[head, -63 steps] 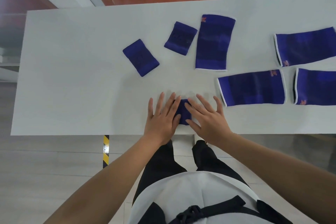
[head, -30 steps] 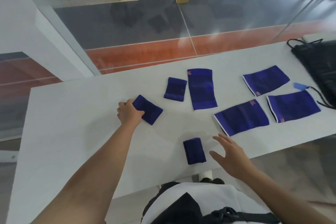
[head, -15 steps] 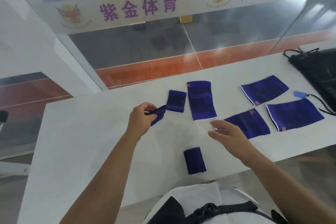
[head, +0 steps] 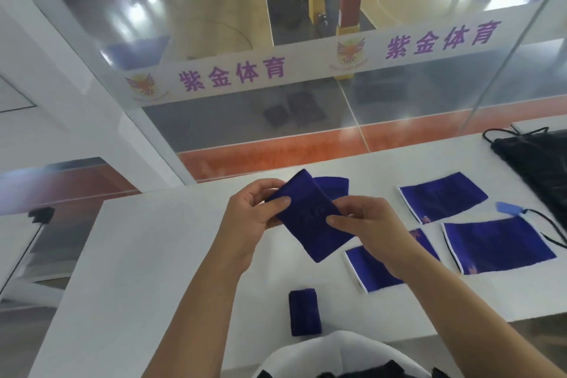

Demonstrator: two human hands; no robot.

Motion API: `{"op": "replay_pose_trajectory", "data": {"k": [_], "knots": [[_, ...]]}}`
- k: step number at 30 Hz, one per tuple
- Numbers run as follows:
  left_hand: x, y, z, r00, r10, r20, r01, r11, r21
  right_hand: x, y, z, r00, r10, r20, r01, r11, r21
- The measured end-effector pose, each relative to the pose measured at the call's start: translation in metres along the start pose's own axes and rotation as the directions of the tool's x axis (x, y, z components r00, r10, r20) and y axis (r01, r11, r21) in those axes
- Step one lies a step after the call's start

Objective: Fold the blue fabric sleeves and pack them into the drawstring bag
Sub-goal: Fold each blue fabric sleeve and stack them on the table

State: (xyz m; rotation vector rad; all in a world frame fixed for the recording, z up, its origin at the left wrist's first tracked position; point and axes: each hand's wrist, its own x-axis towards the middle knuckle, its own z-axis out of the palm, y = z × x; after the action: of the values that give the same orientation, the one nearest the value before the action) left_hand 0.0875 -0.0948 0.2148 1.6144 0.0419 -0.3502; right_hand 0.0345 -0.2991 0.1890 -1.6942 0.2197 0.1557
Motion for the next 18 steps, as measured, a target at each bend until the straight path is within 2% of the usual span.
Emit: {"op": "replay_pose_trajectory", "data": {"k": [3,6,10,12,15,18], "knots": [[-0.009,-0.010,0.027,0.999,-0.024,-0.033,0.025,1.000,0.017,-0.009,0.013,-0.013,0.999,0.050,0.002,-0.050,0.995,0.083],[-0.020,-0.011,0.049,0.998,0.042,-0.037,-0.039,0.996,0.079,-0.019,0.018,-0.029,0.997,0.069,0.018,-0.071,0.985,0.156],[-0.033,-0.013,0.074,0.998,0.047,0.039,-0.050,0.994,0.093,-0.029,0.021,-0.048,0.999,0.039,-0.029,-0.030,0.966,0.257],[-0.039,-0.019,0.086,0.999,-0.027,0.044,0.026,1.000,0.017,-0.033,0.020,-0.057,0.998,0.049,-0.047,-0.033,0.954,0.299],[-0.048,-0.029,0.102,0.989,-0.151,0.008,0.150,0.970,-0.194,-0.035,0.022,-0.066,0.992,0.096,-0.081,-0.063,0.938,0.340],[-0.054,-0.033,0.114,0.986,-0.168,0.010,0.167,0.965,-0.202,-0.035,0.024,-0.075,0.987,0.144,-0.073,-0.117,0.951,0.287]]}}
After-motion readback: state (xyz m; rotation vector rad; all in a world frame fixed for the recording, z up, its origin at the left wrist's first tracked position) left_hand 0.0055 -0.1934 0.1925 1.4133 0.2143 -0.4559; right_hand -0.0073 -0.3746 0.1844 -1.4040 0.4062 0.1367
